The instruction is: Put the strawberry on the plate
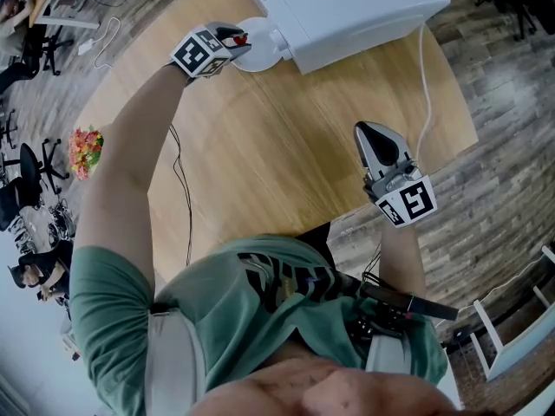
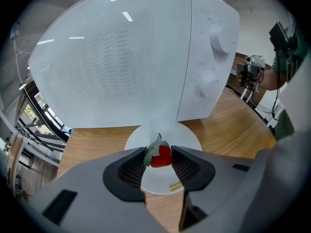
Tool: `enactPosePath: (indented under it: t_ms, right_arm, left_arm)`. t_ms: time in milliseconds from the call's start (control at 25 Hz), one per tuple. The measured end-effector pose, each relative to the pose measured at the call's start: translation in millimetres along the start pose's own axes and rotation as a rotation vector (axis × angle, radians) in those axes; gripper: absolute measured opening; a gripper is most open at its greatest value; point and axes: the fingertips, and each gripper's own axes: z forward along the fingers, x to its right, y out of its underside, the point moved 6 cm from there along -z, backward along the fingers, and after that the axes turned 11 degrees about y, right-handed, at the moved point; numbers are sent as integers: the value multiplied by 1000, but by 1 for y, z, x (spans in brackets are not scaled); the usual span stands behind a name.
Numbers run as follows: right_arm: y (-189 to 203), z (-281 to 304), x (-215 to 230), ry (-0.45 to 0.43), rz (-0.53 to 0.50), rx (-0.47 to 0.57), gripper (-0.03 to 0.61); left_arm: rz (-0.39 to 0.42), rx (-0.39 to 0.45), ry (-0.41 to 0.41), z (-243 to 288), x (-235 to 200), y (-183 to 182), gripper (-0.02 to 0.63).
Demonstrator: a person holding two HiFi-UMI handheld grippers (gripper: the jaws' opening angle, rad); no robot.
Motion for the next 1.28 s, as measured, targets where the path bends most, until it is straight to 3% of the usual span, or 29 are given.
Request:
enactPosePath:
  t_ms: [400,560,600,640,720,1280]
  right_arm:
    - [5,-2,3,-4,6,-8,8]
    - [7,-1,3,-8,8,-13,8]
    - [7,-1,2,-9,9,-13,8]
    - [7,-1,2,-10,10,-14,8]
    - [7,0,1,-13,11,-13,8]
    - [-4,3,-8,-28,-6,-10,8]
  left_arm:
    - [-6,-6,13,13,1,1,169]
    - [-45,-5,32,20,2,3,175]
    - [-50,-7,34,22,2,3,197]
    - [-53,-11,36,23,3,3,263]
    - [-52,-19,38,24,3,2,299]
    - [-54,-8,-2,5,3,2,301]
